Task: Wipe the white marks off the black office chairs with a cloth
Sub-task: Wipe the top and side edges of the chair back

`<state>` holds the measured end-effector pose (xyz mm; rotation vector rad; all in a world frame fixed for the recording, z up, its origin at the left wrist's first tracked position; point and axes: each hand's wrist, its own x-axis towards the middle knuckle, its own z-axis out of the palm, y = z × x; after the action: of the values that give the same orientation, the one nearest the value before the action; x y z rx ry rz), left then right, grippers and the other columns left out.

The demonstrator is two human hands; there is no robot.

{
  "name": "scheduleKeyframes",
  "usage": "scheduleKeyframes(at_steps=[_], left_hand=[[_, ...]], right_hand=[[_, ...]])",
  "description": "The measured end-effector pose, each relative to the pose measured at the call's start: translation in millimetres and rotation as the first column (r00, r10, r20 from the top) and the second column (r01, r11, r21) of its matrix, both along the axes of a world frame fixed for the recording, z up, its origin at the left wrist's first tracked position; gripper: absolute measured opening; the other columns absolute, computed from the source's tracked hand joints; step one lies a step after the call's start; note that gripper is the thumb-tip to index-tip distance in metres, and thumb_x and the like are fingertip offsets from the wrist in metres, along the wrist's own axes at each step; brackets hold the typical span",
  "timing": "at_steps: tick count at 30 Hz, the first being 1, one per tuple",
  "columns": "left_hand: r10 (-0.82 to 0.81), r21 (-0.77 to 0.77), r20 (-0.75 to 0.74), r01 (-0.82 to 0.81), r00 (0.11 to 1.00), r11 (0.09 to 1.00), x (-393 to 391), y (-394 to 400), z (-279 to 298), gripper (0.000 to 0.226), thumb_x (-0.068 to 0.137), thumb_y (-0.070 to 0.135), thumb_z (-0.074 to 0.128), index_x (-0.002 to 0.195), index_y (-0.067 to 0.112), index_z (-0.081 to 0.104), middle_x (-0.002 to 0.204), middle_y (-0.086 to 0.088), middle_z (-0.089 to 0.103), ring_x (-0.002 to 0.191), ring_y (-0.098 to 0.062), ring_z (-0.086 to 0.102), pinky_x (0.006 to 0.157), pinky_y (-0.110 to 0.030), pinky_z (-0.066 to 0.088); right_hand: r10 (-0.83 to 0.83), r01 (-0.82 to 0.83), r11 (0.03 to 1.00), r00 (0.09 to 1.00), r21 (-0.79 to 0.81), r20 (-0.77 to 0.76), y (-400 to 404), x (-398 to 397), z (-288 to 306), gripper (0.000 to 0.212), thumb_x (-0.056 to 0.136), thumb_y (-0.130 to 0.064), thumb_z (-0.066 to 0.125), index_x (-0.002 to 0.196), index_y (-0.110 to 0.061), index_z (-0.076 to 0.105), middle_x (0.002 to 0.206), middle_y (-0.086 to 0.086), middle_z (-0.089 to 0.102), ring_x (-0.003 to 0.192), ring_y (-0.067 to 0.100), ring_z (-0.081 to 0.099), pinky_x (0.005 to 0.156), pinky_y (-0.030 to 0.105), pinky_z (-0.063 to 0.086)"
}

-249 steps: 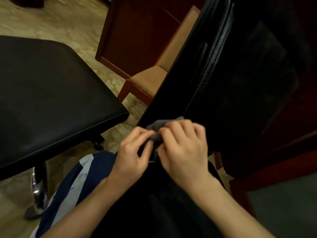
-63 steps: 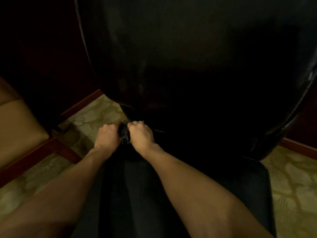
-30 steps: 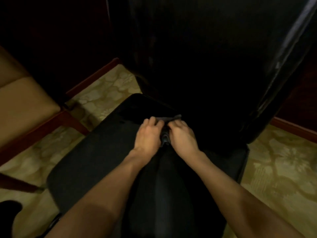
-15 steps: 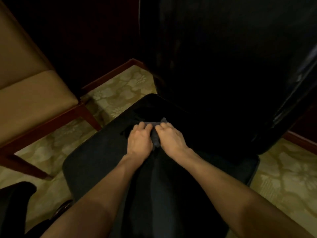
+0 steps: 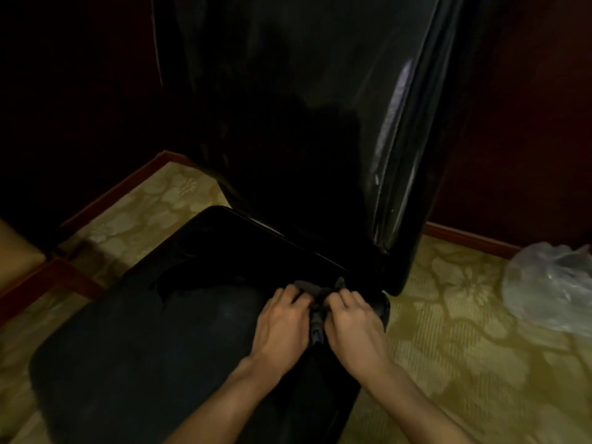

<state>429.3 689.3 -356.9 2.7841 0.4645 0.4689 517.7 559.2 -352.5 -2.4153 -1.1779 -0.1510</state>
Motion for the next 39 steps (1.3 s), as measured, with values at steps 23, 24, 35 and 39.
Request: scheduleKeyframes(at_steps=[23, 24, 35, 39], left_hand=[[0.235, -0.960, -0.107, -0.163, 0.966, 0.230, 6, -35, 51, 0.014, 0.089, -0.002, 0.067, 0.100, 0.007, 0.068, 0.095, -0.010, 0.074, 0.090, -0.023, 0.070, 0.079, -0.032, 0.057], [0.188, -0.961, -0.036, -0.085, 0.981, 0.262, 3, -35, 55, 0.013, 0.092, -0.001, 0.065, 0.101, 0.008, 0.066, 0.094, -0.008, 0.073, 0.090, -0.020, 0.069, 0.081, -0.032, 0.056], [-0.022, -0.641, 0.332, 0.243, 0.943, 0.728, -36, -30, 78, 0.018, 0.097, 0.013, 0.063, 0.112, 0.021, 0.067, 0.101, 0.008, 0.074, 0.100, -0.005, 0.069, 0.081, -0.013, 0.051], [-0.063, -0.660, 0.428, 0.359, 0.902, 0.660, -48, -28, 97, 0.014, 0.094, 0.009, 0.067, 0.104, 0.017, 0.073, 0.097, 0.000, 0.075, 0.096, -0.011, 0.071, 0.081, -0.021, 0.052]], right_hand=[[-0.242, 0.477, 0.876, 0.551, 0.064, -0.799, -33, -2, 11, 0.030, 0.070, -0.026, 0.082, 0.087, -0.028, 0.058, 0.097, 0.004, 0.061, 0.089, 0.020, 0.062, 0.079, 0.035, 0.052], [-0.201, 0.473, 0.873, 0.577, 0.123, -0.792, -35, -3, 11, 0.038, 0.069, -0.028, 0.085, 0.095, -0.029, 0.057, 0.104, 0.005, 0.059, 0.096, 0.020, 0.061, 0.084, 0.037, 0.053], [0.315, 0.286, 0.752, 0.637, 0.594, -0.704, -54, -35, 62, 0.006, 0.093, -0.002, 0.063, 0.087, -0.003, 0.063, 0.073, 0.000, 0.063, 0.072, 0.012, 0.061, 0.066, 0.025, 0.047], [0.289, 0.345, 0.705, 0.658, 0.620, -0.695, -58, -58, 87, 0.005, 0.093, -0.003, 0.063, 0.096, -0.001, 0.066, 0.086, 0.008, 0.072, 0.086, 0.014, 0.069, 0.074, 0.022, 0.052]])
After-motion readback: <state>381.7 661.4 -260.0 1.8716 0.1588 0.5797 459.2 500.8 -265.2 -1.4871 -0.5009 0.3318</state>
